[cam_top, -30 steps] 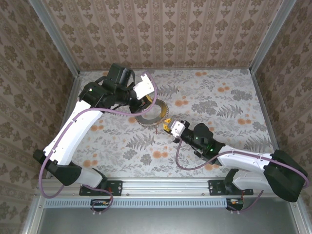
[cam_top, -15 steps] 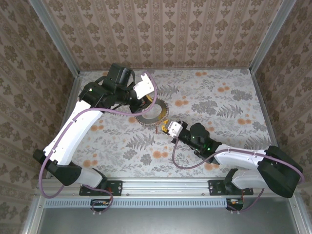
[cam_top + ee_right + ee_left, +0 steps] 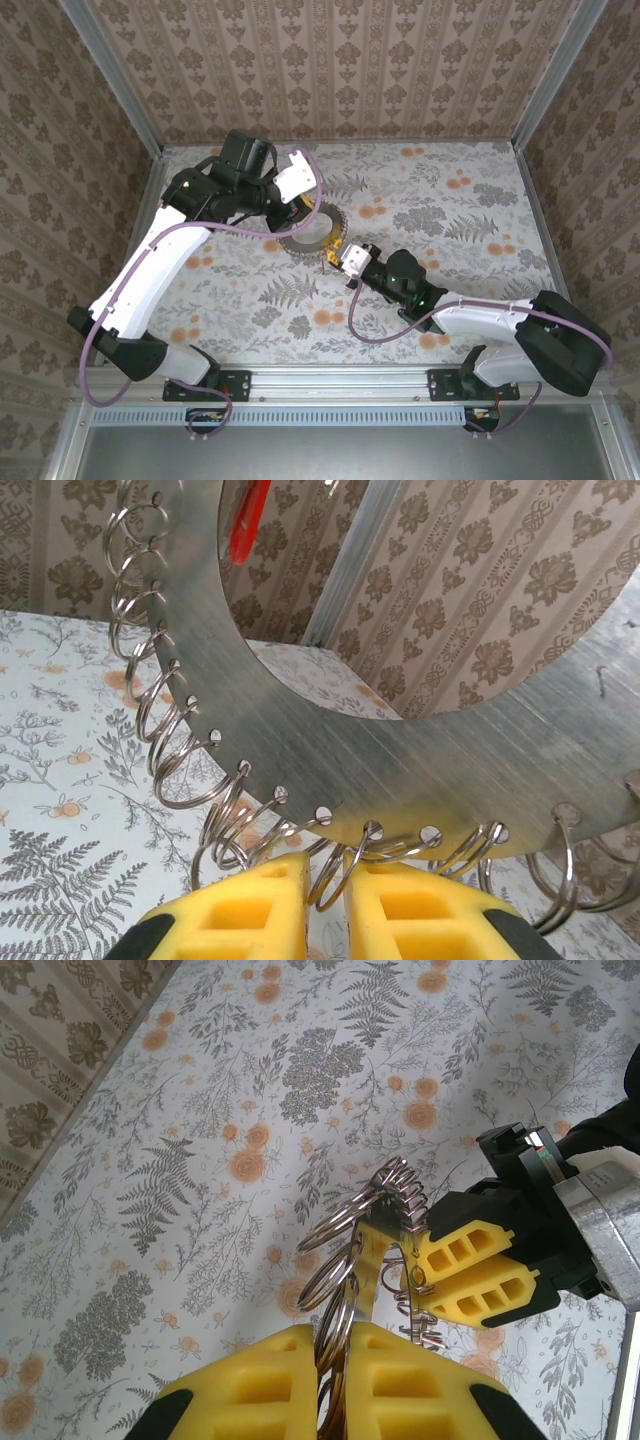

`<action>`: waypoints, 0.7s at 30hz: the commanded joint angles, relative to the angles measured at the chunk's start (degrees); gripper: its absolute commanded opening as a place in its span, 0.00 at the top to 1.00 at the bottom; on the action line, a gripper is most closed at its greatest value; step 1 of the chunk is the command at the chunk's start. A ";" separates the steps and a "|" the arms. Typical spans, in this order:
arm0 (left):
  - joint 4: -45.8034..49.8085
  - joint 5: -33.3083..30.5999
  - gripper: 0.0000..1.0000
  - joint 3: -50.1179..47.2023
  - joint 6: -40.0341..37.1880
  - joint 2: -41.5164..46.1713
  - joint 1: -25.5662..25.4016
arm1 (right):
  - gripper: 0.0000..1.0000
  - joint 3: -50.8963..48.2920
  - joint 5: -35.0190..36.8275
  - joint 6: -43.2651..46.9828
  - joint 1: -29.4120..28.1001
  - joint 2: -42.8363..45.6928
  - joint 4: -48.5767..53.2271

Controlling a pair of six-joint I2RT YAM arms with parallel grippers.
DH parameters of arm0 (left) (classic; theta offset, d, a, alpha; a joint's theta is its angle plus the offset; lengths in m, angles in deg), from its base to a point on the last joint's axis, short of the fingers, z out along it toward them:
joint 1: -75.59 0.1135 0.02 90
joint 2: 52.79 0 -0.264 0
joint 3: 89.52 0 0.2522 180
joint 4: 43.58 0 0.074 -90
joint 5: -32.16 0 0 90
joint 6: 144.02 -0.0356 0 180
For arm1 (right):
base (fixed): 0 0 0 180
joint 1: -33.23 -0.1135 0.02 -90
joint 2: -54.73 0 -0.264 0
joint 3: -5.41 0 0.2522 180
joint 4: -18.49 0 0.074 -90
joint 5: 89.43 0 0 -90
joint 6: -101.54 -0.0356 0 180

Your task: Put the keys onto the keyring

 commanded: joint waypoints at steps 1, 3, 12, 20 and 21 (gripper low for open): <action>-2.08 1.43 1.00 0.31 -0.40 1.33 -0.46 | 0.82 1.34 2.20 -0.10 -0.28 -0.46 -2.91; -2.05 1.50 1.00 0.39 -0.32 1.49 -0.42 | 0.84 1.25 3.44 0.06 -0.23 -0.47 -3.21; -3.76 1.44 1.00 -0.97 1.54 2.64 -0.15 | 0.98 0.64 4.66 -0.36 -0.55 -0.91 -3.87; -11.15 3.06 1.00 -5.30 12.39 4.27 3.55 | 1.00 -0.33 5.62 -1.61 -0.80 0.51 -2.80; -12.81 2.87 1.00 -6.49 15.23 4.54 4.39 | 1.00 -0.25 5.92 -2.34 -0.81 0.89 -2.27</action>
